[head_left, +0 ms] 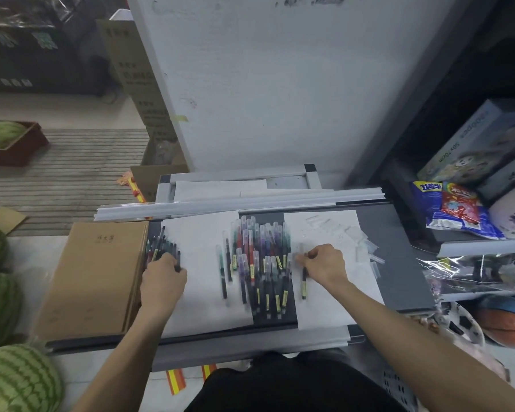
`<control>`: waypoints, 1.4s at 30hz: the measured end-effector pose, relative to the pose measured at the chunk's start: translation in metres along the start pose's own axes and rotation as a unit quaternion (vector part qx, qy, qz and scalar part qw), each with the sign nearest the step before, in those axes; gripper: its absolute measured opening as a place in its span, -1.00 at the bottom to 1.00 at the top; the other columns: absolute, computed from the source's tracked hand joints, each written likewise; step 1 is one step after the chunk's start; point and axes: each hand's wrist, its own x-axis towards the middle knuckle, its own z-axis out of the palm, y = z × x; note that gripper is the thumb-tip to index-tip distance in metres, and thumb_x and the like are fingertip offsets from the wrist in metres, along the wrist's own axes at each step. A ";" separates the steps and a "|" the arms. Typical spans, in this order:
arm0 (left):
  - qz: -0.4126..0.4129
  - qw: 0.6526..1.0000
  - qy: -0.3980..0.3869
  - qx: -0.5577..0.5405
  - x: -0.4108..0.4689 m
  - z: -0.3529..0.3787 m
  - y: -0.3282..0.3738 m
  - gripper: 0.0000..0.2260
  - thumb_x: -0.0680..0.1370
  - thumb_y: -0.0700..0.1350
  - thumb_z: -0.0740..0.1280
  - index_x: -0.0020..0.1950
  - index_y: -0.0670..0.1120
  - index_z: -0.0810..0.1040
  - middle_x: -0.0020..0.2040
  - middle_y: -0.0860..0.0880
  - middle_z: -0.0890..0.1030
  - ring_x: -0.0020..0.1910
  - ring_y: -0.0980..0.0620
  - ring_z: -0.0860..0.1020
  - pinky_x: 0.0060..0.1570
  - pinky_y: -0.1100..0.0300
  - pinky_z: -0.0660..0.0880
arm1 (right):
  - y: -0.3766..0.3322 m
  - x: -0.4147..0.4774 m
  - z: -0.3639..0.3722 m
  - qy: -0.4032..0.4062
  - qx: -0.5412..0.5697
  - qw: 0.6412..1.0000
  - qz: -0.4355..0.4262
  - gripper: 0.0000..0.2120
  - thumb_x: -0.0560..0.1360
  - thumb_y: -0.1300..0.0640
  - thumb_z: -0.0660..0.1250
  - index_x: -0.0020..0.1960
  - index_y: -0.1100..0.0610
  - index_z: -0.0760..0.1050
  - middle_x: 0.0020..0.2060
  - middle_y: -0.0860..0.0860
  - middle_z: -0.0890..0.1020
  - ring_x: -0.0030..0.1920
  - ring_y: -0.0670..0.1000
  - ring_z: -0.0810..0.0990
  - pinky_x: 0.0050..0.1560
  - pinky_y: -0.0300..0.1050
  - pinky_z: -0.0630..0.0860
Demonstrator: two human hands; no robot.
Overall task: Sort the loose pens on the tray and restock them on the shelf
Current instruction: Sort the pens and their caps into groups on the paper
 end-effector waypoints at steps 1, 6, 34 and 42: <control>-0.001 1.000 -0.001 0.011 -0.001 0.000 0.003 -0.91 0.55 -0.08 0.37 -0.09 -0.09 0.53 -0.23 -0.09 0.60 -0.22 -0.17 0.57 -0.16 0.03 0.52 | -0.001 0.000 0.001 0.002 -0.008 1.000 -0.005 -0.54 0.53 -0.10 0.47 -0.36 0.23 0.59 -0.47 0.06 0.64 -0.39 0.02 0.62 -0.38 -0.21 0.42; -0.013 0.999 -0.015 0.046 -0.002 0.002 0.008 -0.81 0.56 -0.15 0.37 -0.24 -0.17 0.58 -0.35 -0.08 0.55 -0.37 -0.09 0.48 -0.27 0.06 0.45 | 0.000 -0.002 0.004 -0.013 -0.028 0.999 -0.024 -0.68 0.55 -0.15 0.43 -0.11 0.11 0.69 -0.30 -0.01 0.70 -0.24 0.00 0.66 -0.13 -0.10 0.62; 0.050 0.995 -0.071 -0.049 -0.069 0.006 0.035 -0.92 0.54 0.00 0.42 -0.12 0.04 0.58 -0.30 0.11 0.62 -0.33 0.12 0.59 -0.28 0.11 0.61 | 0.042 0.068 -0.078 0.110 -0.308 0.941 -0.086 -0.83 0.61 0.16 0.28 0.19 0.16 0.47 0.08 0.09 0.59 0.00 0.13 0.54 -0.10 -0.04 0.48; 0.053 0.995 -0.073 -0.048 -0.072 -0.001 0.046 -0.90 0.57 -0.02 0.40 -0.12 0.02 0.56 -0.28 0.09 0.60 -0.32 0.14 0.55 -0.41 0.22 0.35 | 0.035 0.064 -0.083 0.116 -0.375 0.915 -0.092 -0.92 0.54 0.30 0.21 -0.11 0.16 0.40 -0.26 0.03 0.52 -0.28 0.14 0.49 -0.29 -0.13 0.35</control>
